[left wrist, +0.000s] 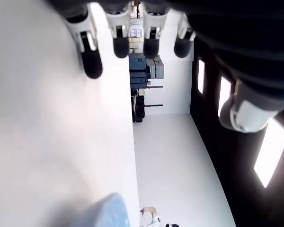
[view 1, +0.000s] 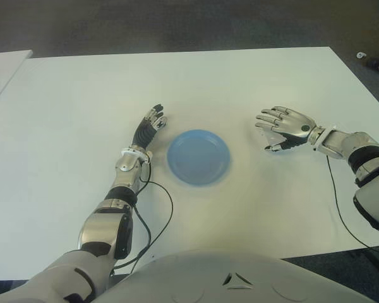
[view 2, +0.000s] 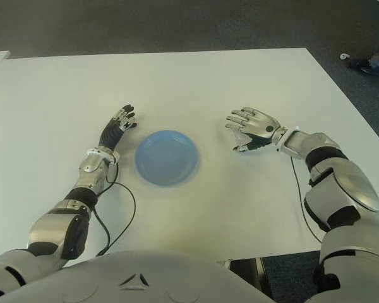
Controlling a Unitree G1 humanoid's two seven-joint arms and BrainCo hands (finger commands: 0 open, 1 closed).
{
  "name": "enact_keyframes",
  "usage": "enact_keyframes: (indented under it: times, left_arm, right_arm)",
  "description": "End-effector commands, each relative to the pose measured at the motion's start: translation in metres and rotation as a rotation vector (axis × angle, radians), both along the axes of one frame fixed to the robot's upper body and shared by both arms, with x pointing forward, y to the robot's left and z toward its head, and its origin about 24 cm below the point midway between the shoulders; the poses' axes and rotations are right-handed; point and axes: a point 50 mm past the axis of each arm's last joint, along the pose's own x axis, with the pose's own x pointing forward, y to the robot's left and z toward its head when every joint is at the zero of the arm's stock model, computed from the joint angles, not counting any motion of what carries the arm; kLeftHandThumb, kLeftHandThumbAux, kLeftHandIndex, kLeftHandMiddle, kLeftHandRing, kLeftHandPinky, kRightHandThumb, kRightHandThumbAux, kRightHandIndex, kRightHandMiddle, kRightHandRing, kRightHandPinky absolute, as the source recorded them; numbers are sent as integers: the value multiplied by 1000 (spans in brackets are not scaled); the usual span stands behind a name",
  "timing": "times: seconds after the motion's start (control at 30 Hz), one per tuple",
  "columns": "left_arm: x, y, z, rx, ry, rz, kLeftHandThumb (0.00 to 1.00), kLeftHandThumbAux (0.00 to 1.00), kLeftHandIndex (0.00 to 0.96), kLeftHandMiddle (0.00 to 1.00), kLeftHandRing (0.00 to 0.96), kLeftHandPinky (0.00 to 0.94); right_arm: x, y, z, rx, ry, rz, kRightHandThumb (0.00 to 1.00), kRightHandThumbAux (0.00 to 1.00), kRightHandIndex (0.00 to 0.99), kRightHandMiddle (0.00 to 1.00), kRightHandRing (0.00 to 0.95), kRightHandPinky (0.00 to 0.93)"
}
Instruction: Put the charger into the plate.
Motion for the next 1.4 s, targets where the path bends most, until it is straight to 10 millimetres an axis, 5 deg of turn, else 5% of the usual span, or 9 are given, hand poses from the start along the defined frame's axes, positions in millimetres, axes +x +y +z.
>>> enact_keyframes:
  times: [0.03,1.4]
  left_arm:
    - [-19,6,-25,-1,139,2,0,491,0,15,6,18]
    - [-22,13,-23,42,126,-46,0,451,0,17,17,42]
  right_arm:
    - [2,1,-1,7,-11,-11,481,77,0,0,0,0]
    - [-11,-8,-18,-47,26,-11,510,106,0,0,0,0]
